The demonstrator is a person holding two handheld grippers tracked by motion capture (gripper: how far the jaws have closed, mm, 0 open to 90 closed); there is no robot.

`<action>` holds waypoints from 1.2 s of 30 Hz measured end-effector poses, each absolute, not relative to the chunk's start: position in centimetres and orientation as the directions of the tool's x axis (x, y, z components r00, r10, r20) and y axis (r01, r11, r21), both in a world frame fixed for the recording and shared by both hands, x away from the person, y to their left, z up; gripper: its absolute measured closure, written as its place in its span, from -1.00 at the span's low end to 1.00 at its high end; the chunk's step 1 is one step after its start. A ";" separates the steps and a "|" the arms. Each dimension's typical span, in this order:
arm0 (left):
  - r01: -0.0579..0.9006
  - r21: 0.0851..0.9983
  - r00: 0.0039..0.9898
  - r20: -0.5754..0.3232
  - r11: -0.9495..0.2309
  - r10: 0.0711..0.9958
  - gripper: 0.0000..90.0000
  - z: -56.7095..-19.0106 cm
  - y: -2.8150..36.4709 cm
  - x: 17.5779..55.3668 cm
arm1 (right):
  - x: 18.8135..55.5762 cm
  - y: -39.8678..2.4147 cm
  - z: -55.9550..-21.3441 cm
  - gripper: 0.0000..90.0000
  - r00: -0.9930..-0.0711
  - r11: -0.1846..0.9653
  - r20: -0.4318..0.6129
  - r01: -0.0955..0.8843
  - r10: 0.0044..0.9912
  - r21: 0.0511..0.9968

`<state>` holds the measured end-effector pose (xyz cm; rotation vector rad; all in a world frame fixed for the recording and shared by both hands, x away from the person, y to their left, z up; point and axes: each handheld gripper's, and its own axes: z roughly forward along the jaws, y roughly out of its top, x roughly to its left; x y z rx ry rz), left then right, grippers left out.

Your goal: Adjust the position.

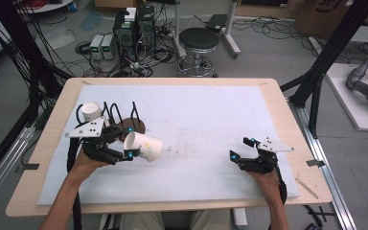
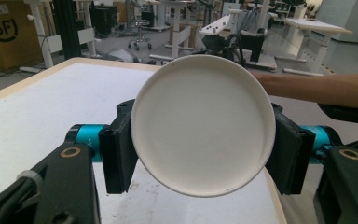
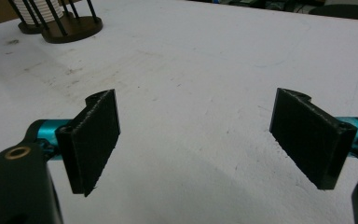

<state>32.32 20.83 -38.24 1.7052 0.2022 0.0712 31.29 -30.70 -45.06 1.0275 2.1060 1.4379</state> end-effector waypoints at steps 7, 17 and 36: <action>0.089 0.987 0.982 -0.064 -0.132 0.180 -0.22 -38.2 20.8 32.2 | 31.4 -30.5 -45.0 -0.64 -0.660 0.220 0.079 0.357 0.747 0.908; 0.091 0.989 0.981 -0.069 -0.119 0.182 -0.21 -38.3 20.9 32.3 | 31.7 -30.9 -44.4 -0.64 -0.700 0.202 0.136 0.378 0.701 0.903; 0.087 0.990 0.985 -0.069 -0.113 0.157 -0.21 -38.6 19.7 32.5 | 32.5 -26.5 -39.4 -0.62 -0.886 0.294 0.123 0.275 0.447 0.915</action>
